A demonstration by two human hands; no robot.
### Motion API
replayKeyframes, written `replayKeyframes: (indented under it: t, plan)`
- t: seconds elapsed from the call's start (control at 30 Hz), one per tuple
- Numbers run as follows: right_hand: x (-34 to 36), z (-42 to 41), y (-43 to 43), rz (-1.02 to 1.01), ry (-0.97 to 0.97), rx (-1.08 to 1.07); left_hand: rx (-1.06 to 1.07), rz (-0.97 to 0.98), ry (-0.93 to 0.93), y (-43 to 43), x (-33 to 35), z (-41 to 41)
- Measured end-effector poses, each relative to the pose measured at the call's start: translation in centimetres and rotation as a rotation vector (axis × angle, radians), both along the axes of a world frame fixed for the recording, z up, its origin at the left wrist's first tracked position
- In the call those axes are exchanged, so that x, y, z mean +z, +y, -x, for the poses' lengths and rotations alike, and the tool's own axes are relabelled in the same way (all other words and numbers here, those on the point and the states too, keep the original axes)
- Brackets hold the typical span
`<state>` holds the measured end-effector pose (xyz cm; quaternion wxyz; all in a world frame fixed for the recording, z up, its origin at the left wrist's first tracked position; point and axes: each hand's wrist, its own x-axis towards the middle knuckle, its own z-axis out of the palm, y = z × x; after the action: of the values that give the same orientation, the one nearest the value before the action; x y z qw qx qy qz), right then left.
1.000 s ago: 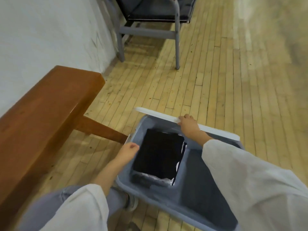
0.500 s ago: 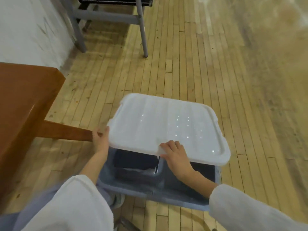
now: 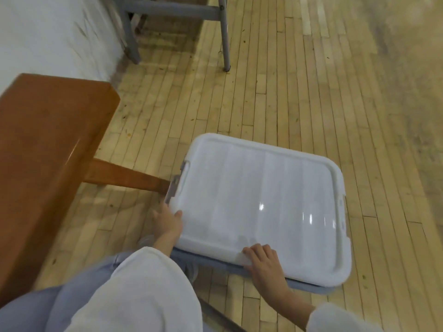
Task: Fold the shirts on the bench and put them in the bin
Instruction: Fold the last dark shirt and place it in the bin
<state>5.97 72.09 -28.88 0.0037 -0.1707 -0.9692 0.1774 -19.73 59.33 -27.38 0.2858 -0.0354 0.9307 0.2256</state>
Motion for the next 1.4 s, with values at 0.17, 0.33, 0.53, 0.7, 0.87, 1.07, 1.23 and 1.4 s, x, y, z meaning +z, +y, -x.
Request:
replayKeyframes:
  t: [0.17,0.33,0.53,0.7,0.87,1.07,1.23,1.4]
  plan:
    - [-0.3,-0.7,0.2,0.063,-0.055,0.047,0.036,0.039,-0.051,0.0,0.0,0.0]
    - [-0.1,-0.6,0.5,0.086,-0.125,0.122,0.024,0.040,-0.035,-0.2,0.0,-0.1]
    - [-0.5,-0.9,-0.2,0.067,-0.193,0.204,-0.046,0.093,0.000,-1.0,0.1,-0.1]
    - [1.8,1.5,0.1,0.210,-0.350,0.189,-0.001,0.047,-0.070,-1.5,0.6,0.4]
    - [3.2,9.6,1.7,0.163,-0.325,0.069,0.164,-0.052,-0.316,-2.0,1.0,2.0]
    - [2.2,20.1,2.4,0.072,-0.387,0.033,0.428,-0.397,-0.546,-0.3,-0.4,4.4]
    - [0.7,22.2,1.3,0.002,-0.522,0.102,0.446,-0.300,-0.410,0.7,-0.6,6.6]
    - [0.1,22.3,1.4,0.002,-0.524,0.097,0.581,-0.431,-0.394,1.2,-1.7,8.4]
